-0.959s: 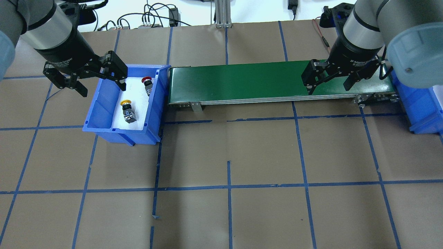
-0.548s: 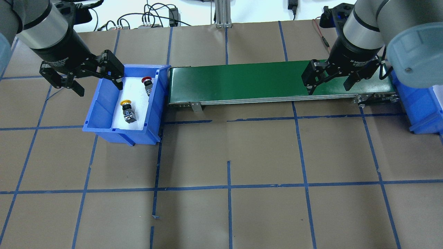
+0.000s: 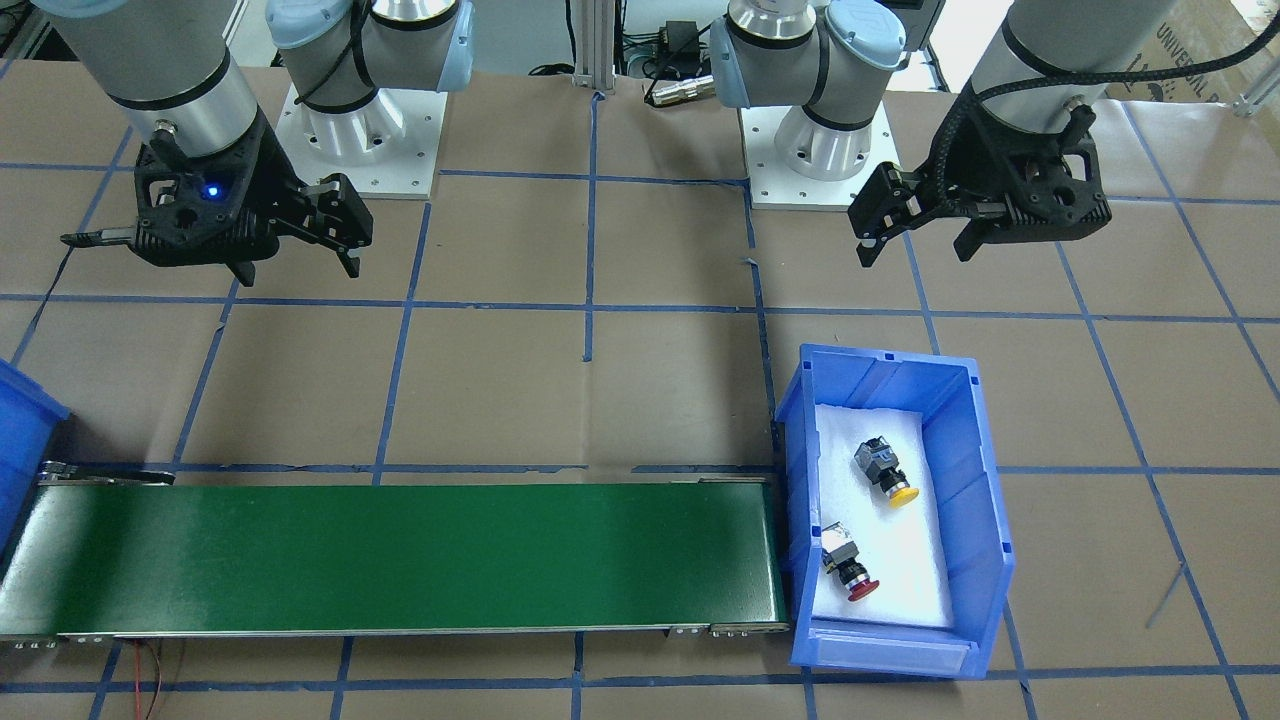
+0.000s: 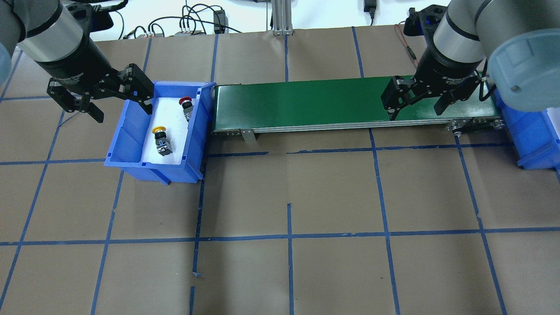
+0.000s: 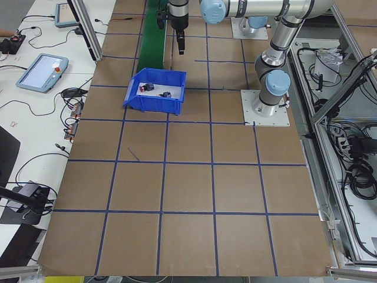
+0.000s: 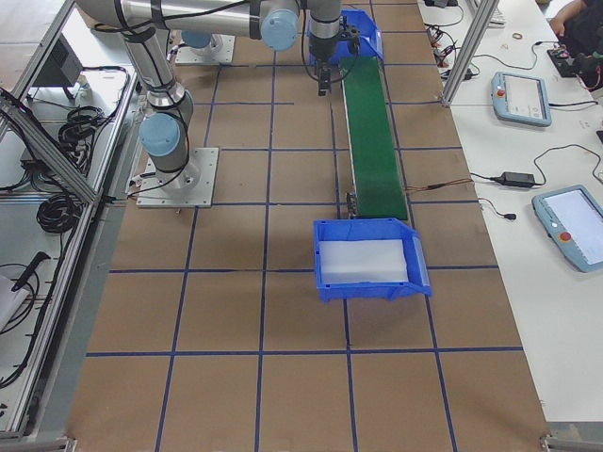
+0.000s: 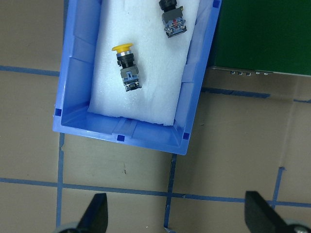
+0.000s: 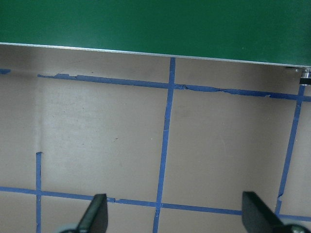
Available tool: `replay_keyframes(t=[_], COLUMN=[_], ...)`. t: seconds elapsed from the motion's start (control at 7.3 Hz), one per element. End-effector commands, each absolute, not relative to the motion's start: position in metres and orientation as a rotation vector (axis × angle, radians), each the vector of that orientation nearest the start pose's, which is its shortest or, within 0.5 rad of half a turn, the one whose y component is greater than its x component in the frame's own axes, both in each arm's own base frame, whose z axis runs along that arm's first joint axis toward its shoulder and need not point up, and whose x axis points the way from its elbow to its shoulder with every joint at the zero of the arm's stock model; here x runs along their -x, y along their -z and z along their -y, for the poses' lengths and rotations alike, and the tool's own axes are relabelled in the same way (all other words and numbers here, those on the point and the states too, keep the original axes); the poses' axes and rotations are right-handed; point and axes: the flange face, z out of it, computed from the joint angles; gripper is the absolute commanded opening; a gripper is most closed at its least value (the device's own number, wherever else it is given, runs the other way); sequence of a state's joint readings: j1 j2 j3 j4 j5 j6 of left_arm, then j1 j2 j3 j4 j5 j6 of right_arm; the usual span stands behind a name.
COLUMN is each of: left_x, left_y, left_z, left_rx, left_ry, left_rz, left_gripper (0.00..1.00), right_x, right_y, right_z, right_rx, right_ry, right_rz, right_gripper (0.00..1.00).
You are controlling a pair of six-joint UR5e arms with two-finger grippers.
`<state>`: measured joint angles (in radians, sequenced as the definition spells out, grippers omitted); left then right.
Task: Transport two buttons from left to right
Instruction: 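Move the left gripper over the yellow-capped button in the blue bin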
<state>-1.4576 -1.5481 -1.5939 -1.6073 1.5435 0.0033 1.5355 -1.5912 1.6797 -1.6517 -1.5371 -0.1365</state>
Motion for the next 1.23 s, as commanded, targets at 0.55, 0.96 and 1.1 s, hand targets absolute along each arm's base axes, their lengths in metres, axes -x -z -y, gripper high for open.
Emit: replay_keyframes(t=[0.55,0.96,1.1], left_x=[-0.006,0.015,0.014], left_y=[-0.343,-0.273,-0.262], left_z=[0.603,0.583,0.577], left_rx=[0.578,0.905,0.895], left_ry=[-0.064,-0.1,-0.131], left_rz=[-3.231,-3.13,-3.092], left_gripper=[1.0,0.99,1.0], right_x=[-0.12,-0.119,-0.119], right_y=[-0.452,-0.445,-0.443], right_z=[0.486,0.484,0.484], right_rx=[0.157,0.157,0.154], right_ry=[-0.01,-0.024,-0.026], right_rz=[-3.102,-3.101,-3.101], right_gripper=[0.96,0.96,0.96])
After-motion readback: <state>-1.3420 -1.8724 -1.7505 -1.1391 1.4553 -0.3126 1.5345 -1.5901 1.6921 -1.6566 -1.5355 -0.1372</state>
